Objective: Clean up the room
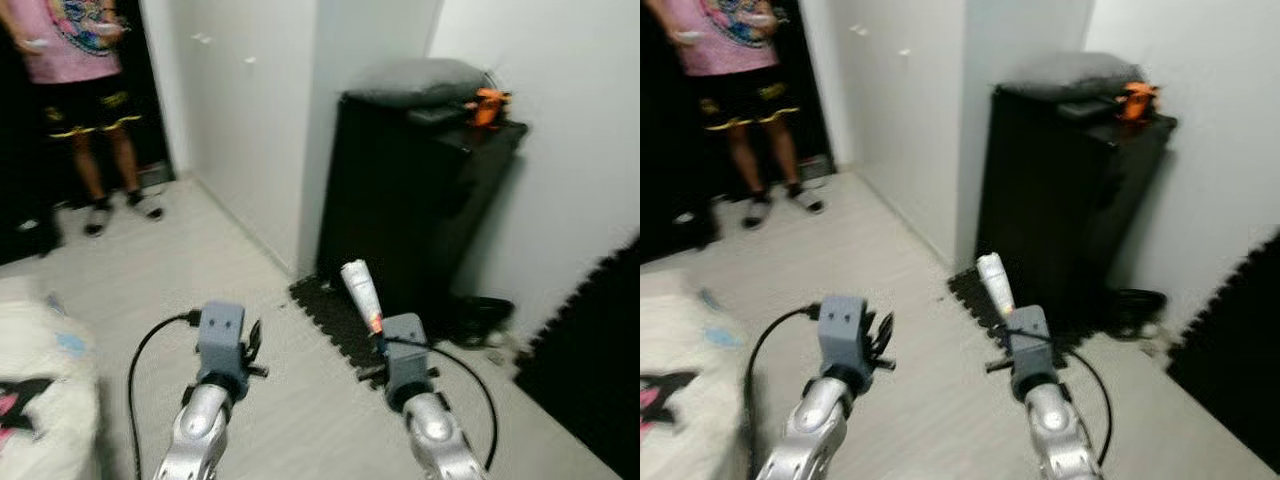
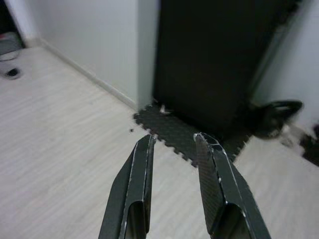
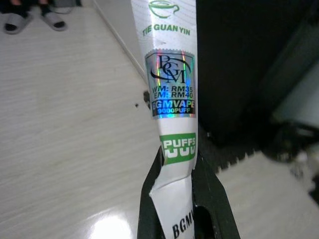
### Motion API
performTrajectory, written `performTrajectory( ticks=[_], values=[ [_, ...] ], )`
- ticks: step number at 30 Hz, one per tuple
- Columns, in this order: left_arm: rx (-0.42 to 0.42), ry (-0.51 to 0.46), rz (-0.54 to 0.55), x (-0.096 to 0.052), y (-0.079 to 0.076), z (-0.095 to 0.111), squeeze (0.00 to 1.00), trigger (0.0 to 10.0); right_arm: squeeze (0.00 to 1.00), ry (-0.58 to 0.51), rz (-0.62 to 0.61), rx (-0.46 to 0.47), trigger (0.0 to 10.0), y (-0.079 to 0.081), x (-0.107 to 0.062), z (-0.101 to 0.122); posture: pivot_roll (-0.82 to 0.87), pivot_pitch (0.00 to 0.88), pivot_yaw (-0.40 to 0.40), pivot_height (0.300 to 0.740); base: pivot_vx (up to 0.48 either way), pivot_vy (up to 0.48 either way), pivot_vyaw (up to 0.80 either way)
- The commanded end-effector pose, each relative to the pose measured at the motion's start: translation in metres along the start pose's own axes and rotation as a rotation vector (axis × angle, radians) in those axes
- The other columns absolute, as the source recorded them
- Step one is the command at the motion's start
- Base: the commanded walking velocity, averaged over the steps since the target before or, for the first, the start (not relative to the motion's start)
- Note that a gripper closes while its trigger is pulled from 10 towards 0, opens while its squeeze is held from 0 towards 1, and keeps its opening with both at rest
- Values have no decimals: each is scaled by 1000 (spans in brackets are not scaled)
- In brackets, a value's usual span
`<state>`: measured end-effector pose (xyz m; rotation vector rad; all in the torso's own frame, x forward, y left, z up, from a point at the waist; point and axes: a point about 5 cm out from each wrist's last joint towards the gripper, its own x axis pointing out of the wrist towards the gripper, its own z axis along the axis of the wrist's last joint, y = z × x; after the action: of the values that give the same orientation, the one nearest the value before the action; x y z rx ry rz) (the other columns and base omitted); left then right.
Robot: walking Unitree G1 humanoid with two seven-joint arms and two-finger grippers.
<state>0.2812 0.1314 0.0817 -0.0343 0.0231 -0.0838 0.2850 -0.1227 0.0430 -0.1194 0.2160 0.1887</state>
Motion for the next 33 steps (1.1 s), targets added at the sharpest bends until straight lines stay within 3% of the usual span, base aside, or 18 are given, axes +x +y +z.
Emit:
performTrajectory(
  ticks=[1, 33],
  values=[
    [5, 21, -3, -1, 0, -4, 0, 10000, 0, 6, -10, 3, 10000, -4, 0, -1, -15, 62, -27, 739, 0, 0, -800],
    [5, 26, -7, -2, -2, -5, 0, 10000, 0, 14, -22, 7, 10000, -7, -1, -3, -19, 66, -24, 739, 0, 0, -800]
  ],
)
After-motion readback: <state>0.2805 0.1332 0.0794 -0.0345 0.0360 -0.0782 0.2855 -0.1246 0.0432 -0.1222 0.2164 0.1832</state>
